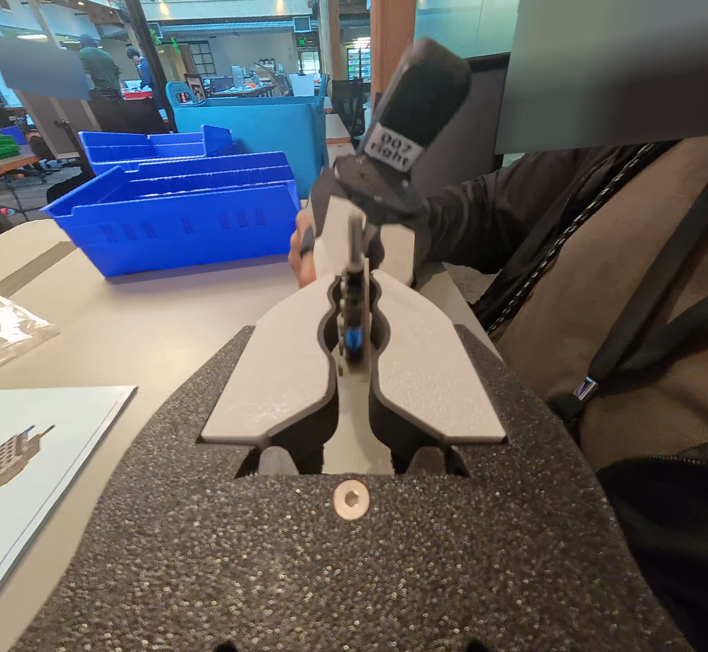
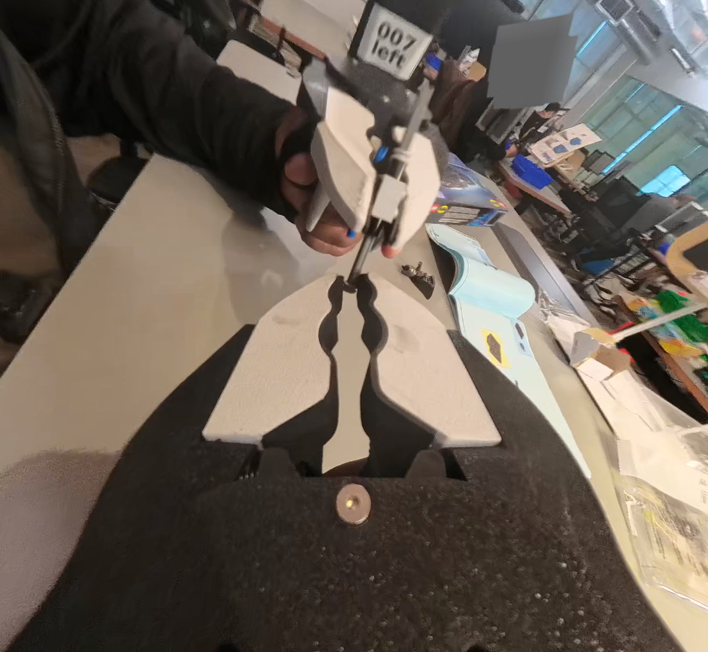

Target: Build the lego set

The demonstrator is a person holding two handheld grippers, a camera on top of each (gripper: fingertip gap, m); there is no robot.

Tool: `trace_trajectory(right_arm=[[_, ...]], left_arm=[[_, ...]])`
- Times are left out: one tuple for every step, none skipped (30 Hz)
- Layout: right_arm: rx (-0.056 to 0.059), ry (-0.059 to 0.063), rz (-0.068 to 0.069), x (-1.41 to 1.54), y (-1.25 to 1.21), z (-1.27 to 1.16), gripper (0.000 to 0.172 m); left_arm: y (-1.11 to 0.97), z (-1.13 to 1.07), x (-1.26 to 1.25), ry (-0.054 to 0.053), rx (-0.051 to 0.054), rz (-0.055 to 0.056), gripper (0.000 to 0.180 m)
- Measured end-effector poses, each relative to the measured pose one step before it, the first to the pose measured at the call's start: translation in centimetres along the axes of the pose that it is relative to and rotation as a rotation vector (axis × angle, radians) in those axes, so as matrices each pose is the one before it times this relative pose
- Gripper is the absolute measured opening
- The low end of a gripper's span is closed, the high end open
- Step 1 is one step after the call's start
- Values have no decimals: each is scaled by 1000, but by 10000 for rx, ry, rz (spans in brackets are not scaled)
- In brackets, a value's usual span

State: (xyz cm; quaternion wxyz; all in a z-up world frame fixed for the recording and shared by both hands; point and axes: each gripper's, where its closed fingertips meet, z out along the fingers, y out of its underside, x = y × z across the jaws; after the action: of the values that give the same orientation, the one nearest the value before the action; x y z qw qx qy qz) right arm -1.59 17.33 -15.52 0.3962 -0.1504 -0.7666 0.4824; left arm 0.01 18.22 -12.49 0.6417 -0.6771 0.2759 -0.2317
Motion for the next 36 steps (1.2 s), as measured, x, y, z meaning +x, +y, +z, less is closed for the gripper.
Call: trace_trajectory(right_arm=[[-94,392,-60,-10,42,773,8],[-97,383,26,240,15,552,8],[-60,234,117,321,72,281,8],[77,77,212,283,-61,27,8],[133,54,151,244,-185,-132,8],[73,124,-10,241,-147,-137,8],[-27,118,-71,172,-32,-62,8],[-59,77,-59,80,37,-9,8],[-44,71,-69,52,64,-13,8],[-35,54,-83,53,76,-43,8],[-20,34,-50,79,68,-56,8],[-19,63,-3,147,69,-59,8],[-6,88,29,233,29,-67,8],[27,105,20,255,-30,-107,8],[43,104,18,284,-76,-140,8],[54,86,18,262,-111,-151,8],[54,78,2,244,-101,-150,8],[35,78,-34,182,-74,-128,7],[11,72,-65,116,-30,-69,7],[-7,66,-77,52,-7,-13,7],[-18,92,-81,54,14,39,7],[-8,111,-100,53,-13,55,7],[29,121,-84,54,-81,37,7],[52,132,-44,91,-125,31,8],[67,109,-27,83,-146,4,8],[54,46,-10,14,-127,18,10],[4,46,-9,12,-31,42,13],[0,84,-44,57,-21,39,15],[19,114,-74,87,-40,29,16],[8,108,-81,65,-15,25,17],[14,138,-107,117,-29,9,18],[47,188,-131,179,-86,-26,19],[61,199,-129,225,-118,-50,20],[95,239,-100,289,-194,-96,21],[138,205,-47,289,-257,-108,22],[98,119,13,179,-212,-78,22]], left_arm=[[-157,352,85,-11,-43,45,12],[41,145,-187,-176,-190,228,12],[69,-138,-349,-257,-151,245,12],[-136,-343,-333,-156,70,-39,12],[-245,-398,-289,-51,224,-237,12],[-194,-289,-275,-33,225,-244,12],[-63,-97,-216,-28,143,-197,11],[-3,48,-90,1,99,-142,12],[17,100,-69,-18,56,-104,12],[42,87,-60,-32,28,-63,12],[62,29,-41,-26,14,-26,12],[63,-43,-116,-56,-2,-18,12],[50,-97,-184,-76,-23,-7,12],[33,-119,-206,-80,-9,-20,12],[17,-91,-171,-51,3,-54,12],[8,-62,-128,-21,0,-72,12],[34,-19,-101,-18,-5,-67,12],[48,16,-66,-10,-8,-53,12],[21,35,-35,-4,20,-66,12],[1,34,-54,-2,49,-104,12],[-38,26,-110,-21,76,-137,12],[-46,-1,-89,-1,94,-164,12],[-107,-30,-83,27,164,-207,12],[-120,-40,-132,9,193,-256,12],[-89,-16,-158,6,195,-283,12],[-156,-40,-154,23,245,-302,12],[-208,-37,-154,49,275,-357,11],[-155,-49,-129,77,256,-361,11],[-85,-27,-136,77,201,-346,11],[-49,-25,-136,61,171,-327,11],[-123,-58,-134,52,208,-309,12],[-216,-84,-80,74,247,-320,11],[-303,-107,-99,62,289,-356,12],[-371,-150,-69,72,346,-389,12],[-361,-153,-49,88,357,-427,12],[-338,-149,-37,78,379,-456,12]])
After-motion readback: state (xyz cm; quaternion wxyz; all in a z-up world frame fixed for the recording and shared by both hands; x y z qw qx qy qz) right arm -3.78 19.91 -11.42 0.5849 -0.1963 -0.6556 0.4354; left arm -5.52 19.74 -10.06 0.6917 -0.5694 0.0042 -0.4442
